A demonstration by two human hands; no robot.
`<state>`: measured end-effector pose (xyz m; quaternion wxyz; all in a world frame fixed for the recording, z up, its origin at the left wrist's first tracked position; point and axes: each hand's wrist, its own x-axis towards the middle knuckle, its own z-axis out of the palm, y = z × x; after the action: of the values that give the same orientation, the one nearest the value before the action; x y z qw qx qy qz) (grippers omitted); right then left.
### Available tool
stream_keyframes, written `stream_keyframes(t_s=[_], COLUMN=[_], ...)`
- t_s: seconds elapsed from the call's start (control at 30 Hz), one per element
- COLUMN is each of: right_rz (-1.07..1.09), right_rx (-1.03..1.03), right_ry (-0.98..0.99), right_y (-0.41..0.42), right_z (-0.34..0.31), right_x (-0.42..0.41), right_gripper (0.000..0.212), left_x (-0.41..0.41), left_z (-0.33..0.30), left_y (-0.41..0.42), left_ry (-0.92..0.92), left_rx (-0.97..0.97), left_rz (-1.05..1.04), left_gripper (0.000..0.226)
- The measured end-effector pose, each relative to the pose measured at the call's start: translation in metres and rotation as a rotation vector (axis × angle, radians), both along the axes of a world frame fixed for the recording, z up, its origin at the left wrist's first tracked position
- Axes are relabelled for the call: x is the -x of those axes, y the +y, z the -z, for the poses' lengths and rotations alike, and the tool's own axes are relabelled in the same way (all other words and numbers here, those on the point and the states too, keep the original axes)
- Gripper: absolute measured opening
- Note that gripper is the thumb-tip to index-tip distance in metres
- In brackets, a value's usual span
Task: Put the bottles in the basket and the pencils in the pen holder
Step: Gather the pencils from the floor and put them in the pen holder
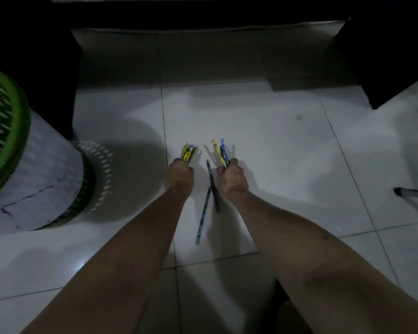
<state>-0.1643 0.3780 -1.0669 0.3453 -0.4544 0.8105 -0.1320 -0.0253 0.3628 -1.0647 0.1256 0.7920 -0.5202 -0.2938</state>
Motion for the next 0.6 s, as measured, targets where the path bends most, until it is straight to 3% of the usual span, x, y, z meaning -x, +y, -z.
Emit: stream_keyframes(t_s=[0.17, 0.3, 0.47, 0.6], right_rz=[-0.066, -0.118, -0.092, 0.043], right_rx=[-0.09, -0.122, -0.129, -0.116], right_ry=[-0.043, 0.006, 0.017, -0.003], right_y=[0.0, 0.002, -0.004, -0.006], right_z=[0.009, 0.014, 0.004, -0.001], right_x=[-0.006, -0.014, -0.012, 0.006], right_gripper=[0.046, 0.045, 0.048, 0.047], left_x=[-0.018, -0.021, -0.005, 0.009], left_z=[-0.004, 0.006, 0.002, 0.0], left_y=[0.022, 0.042, 0.075, 0.088], left_ry=[-0.079, 0.085, 0.263, 0.268], left_rx=[0.048, -0.025, -0.089, -0.193], left_rz=[-0.039, 0.05, 0.005, 0.017], left_gripper=[0.029, 0.033, 0.032, 0.039])
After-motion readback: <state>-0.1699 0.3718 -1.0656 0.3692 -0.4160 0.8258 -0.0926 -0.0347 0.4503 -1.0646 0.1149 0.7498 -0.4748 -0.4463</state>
